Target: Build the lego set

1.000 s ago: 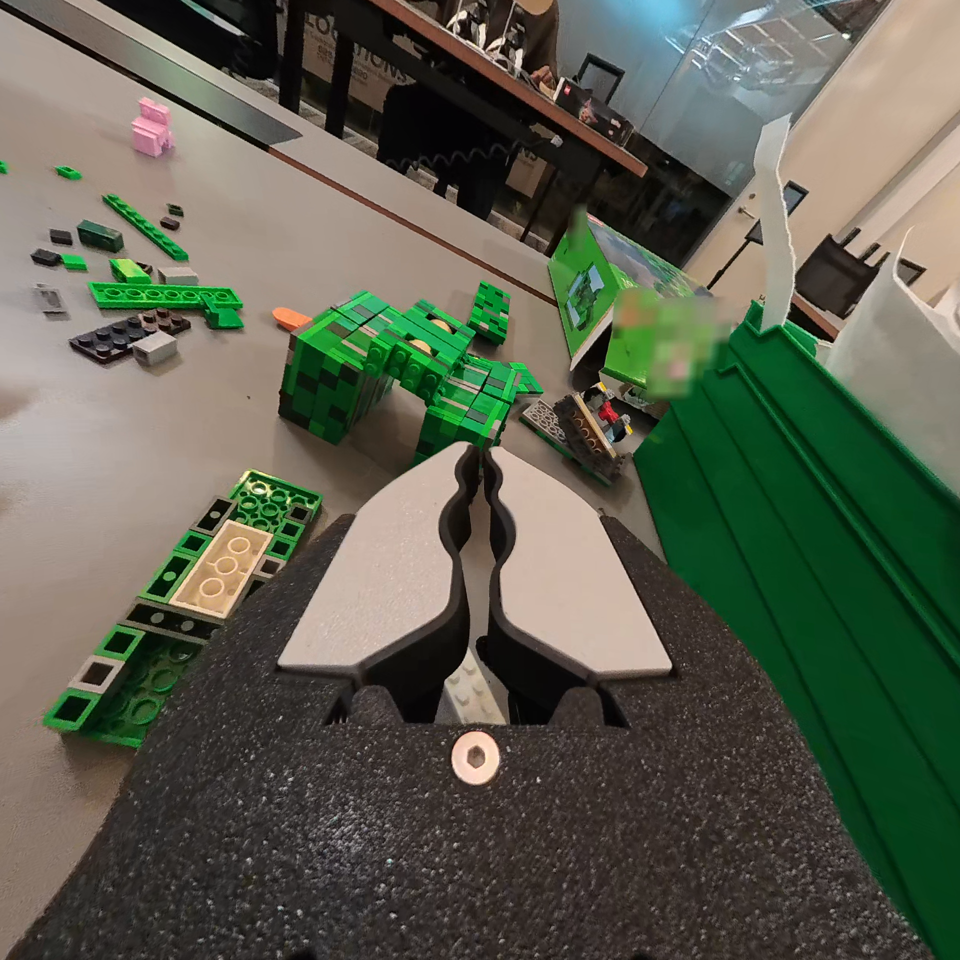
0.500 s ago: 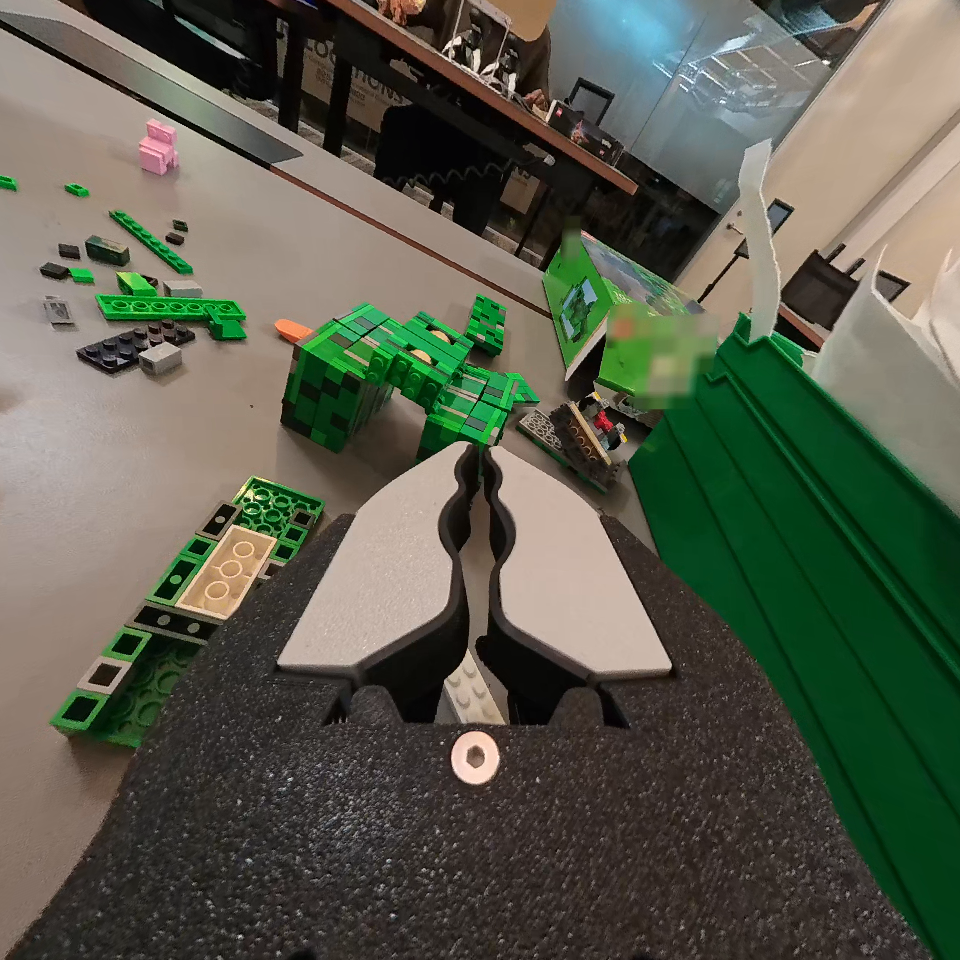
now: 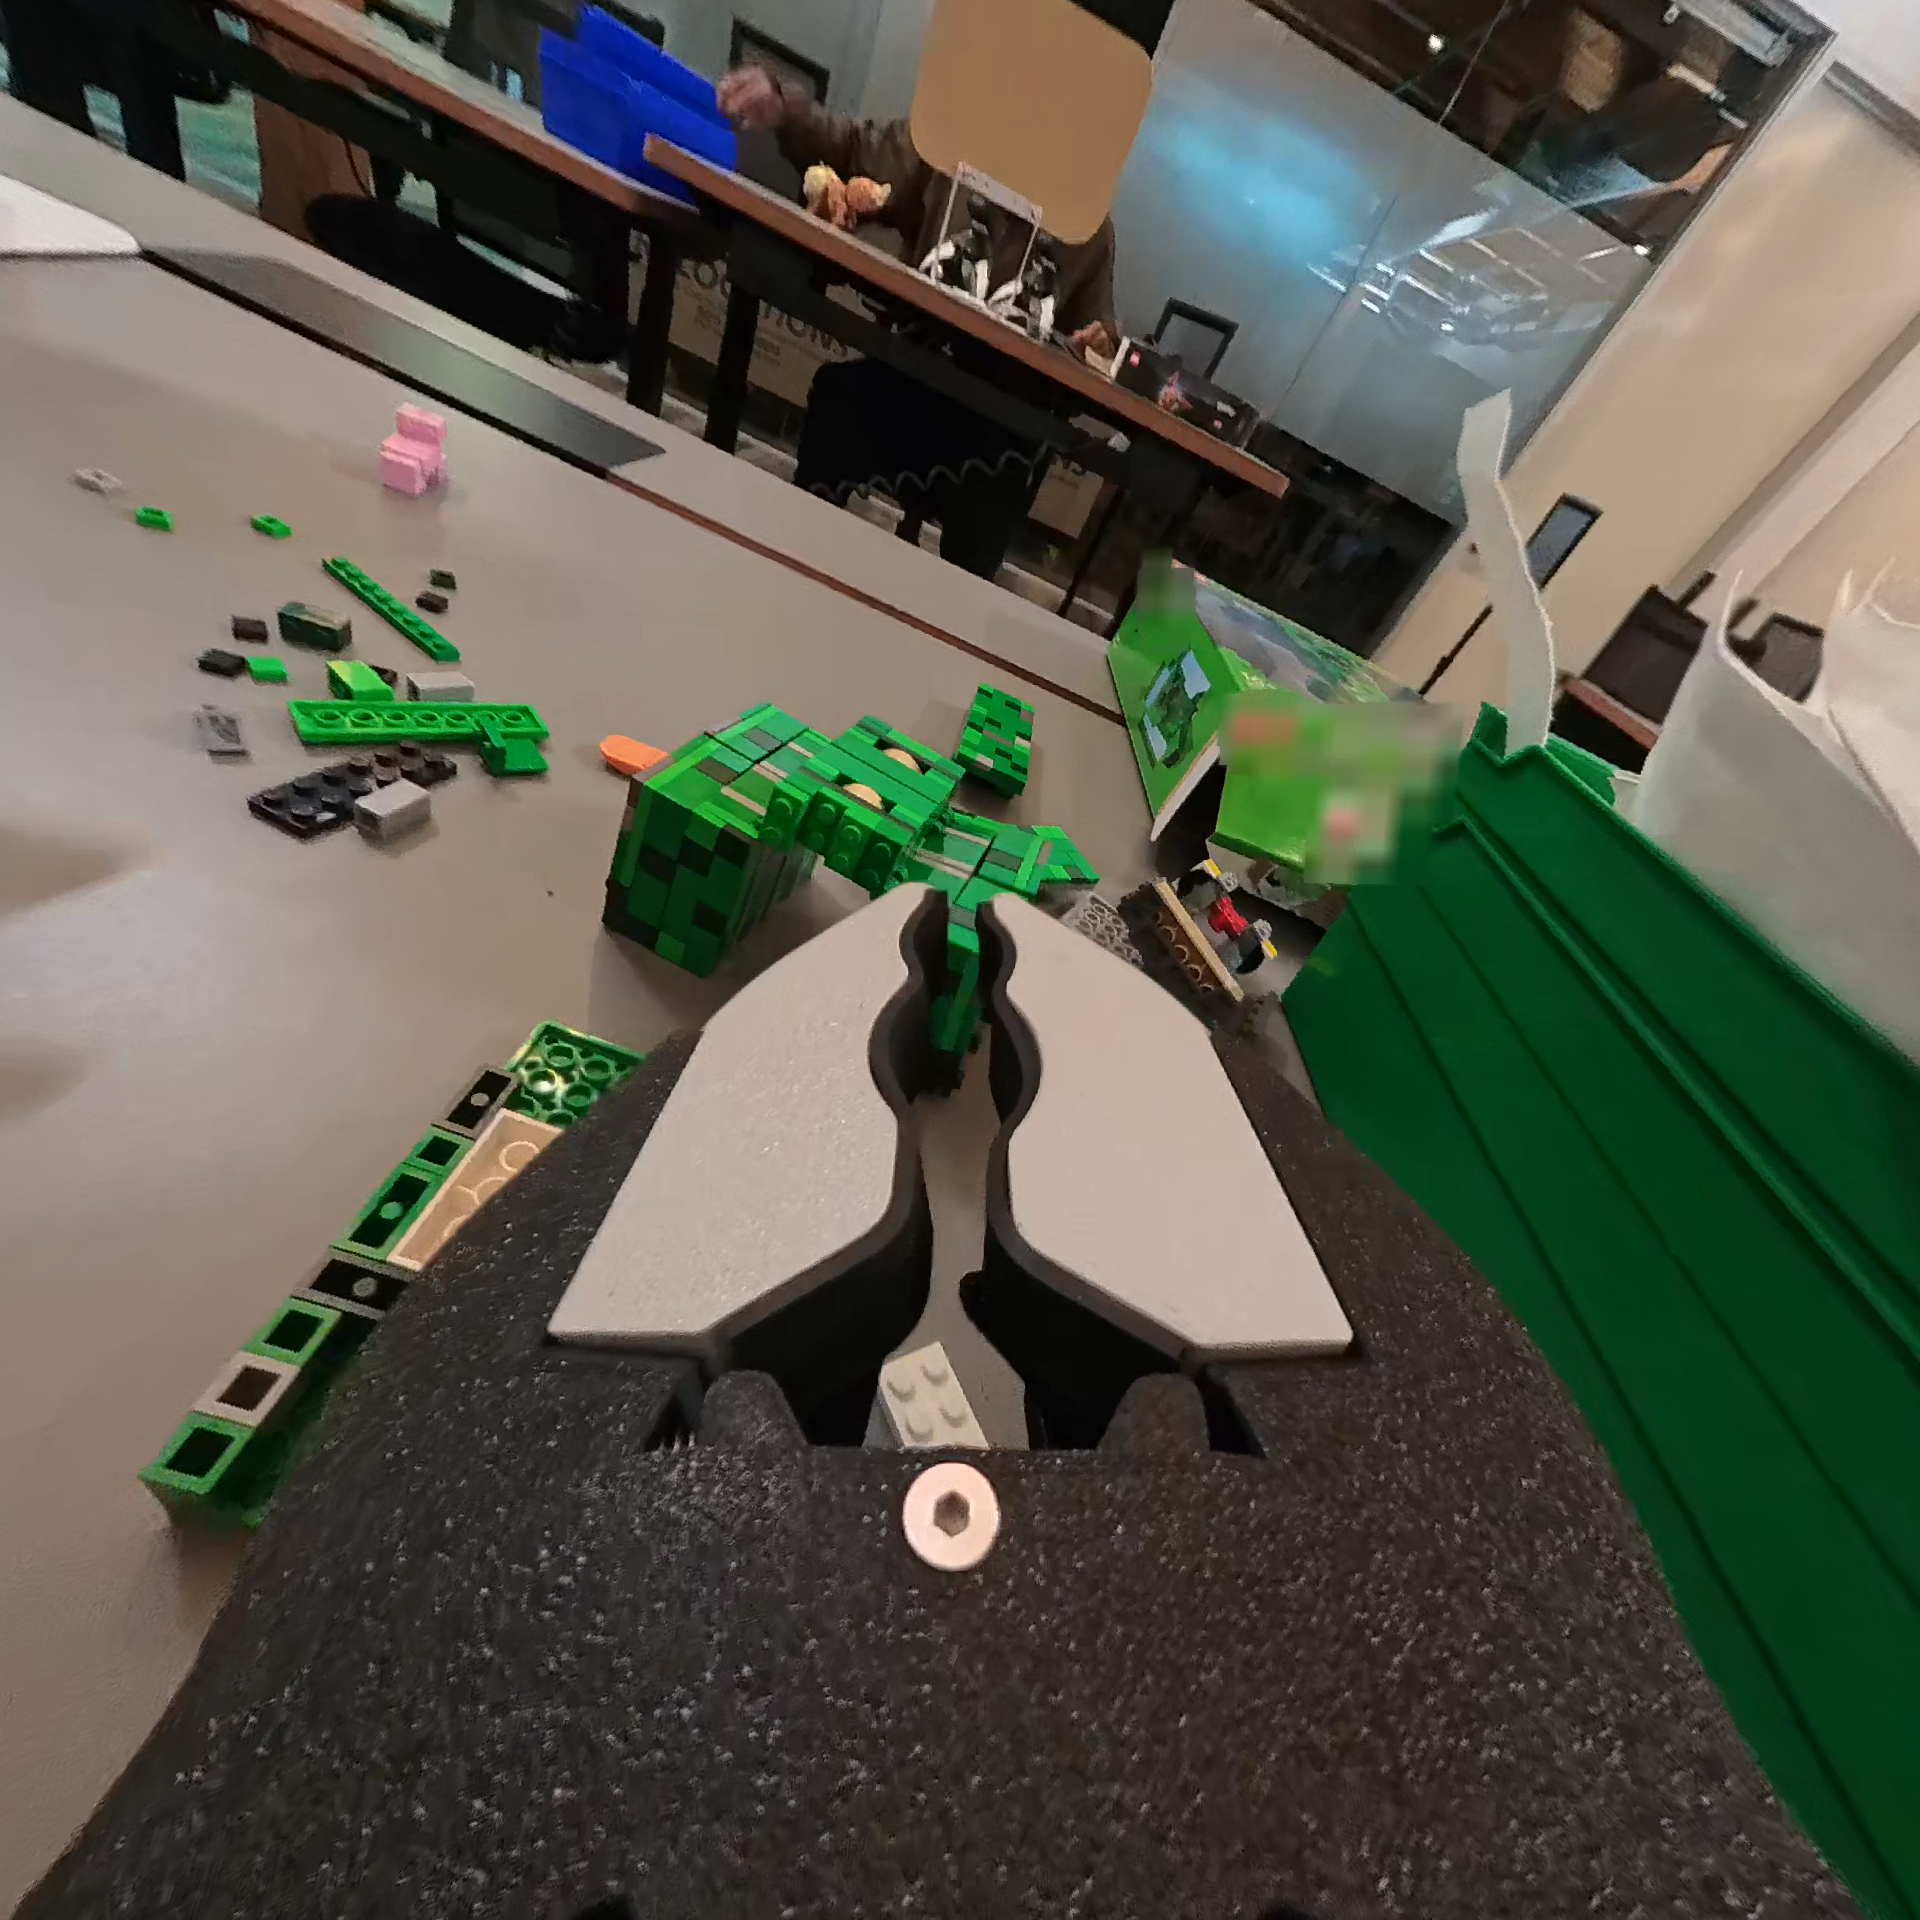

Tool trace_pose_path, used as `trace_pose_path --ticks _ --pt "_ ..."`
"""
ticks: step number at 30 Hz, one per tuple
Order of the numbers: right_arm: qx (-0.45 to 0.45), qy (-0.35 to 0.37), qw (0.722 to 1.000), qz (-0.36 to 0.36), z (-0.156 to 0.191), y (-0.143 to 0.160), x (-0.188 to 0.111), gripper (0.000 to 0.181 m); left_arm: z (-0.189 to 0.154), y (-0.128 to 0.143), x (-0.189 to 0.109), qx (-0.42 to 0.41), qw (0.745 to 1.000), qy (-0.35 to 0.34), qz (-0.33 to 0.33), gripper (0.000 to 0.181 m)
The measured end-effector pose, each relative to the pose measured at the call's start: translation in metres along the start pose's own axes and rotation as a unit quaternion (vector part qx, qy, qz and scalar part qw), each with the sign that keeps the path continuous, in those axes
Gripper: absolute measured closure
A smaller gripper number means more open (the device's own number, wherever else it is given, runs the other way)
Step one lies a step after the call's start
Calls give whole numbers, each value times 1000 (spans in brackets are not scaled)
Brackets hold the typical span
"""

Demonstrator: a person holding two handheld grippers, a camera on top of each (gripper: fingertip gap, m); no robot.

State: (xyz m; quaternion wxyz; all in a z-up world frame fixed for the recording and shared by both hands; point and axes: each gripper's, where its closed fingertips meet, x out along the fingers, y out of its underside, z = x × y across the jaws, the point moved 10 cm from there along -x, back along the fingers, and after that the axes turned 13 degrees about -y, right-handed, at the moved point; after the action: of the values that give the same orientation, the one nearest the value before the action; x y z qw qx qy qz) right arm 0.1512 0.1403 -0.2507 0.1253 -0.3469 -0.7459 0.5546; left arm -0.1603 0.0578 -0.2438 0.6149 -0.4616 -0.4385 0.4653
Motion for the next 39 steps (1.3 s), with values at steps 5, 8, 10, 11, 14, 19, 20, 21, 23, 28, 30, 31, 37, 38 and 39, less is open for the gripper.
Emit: trace_pose_path --ticks 5,8,10,11,14,19,20,21,23,28,30,31,37,38,39 --pt "29 -13 999 -22 -4 2 -2 172 1 0 0 -4 1000 -4 0 108" --pt "35 -13 999 -34 -5 2 -4 171 1 0 -1 -4 1000 -5 -1 108" --pt "33 -15 999 -35 -4 2 -5 170 0 0 -1 -4 1000 -3 -2 108" --pt "30 -15 999 -33 -3 1 -5 170 0 0 -2 -5 1000 -2 -3 108" --pt "14 -15 999 -25 0 1 -4 168 -1 -1 -5 -5 1000 -3 -3 108" --pt "-12 -9 1000 -13 4 -1 -2 165 -2 -1 -5 1 1000 2 -1 106" --pt "-14 -10 1000 -12 4 -1 -1 165 -3 -1 -5 2 1000 3 0 106" --pt "-16 -10 1000 -11 4 -1 -1 164 -3 -1 -5 4 1000 4 0 106" --pt "-15 -10 1000 -10 4 0 -1 163 -4 -1 -4 6 1000 5 0 106" --pt "-2 -7 1000 -20 2 0 -3 158 -6 -1 -5 11 1000 10 -3 106" --pt "5 -13 999 -29 2 0 -4 155 -7 -1 -7 8 1000 16 -5 105" --pt "8 -18 999 -33 2 -1 -4 154 -7 -1 -8 7 1000 19 -6 105" --pt "19 -53 996 -65 7 -3 -11 152 -12 -3 -13 13 999 35 -8 105" --pt "18 -52 996 -66 8 -4 -12 152 -13 -3 -14 12 999 37 -9 105" --pt "16 -51 996 -64 9 -4 -13 152 -13 -3 -14 11 999 38 -10 105"
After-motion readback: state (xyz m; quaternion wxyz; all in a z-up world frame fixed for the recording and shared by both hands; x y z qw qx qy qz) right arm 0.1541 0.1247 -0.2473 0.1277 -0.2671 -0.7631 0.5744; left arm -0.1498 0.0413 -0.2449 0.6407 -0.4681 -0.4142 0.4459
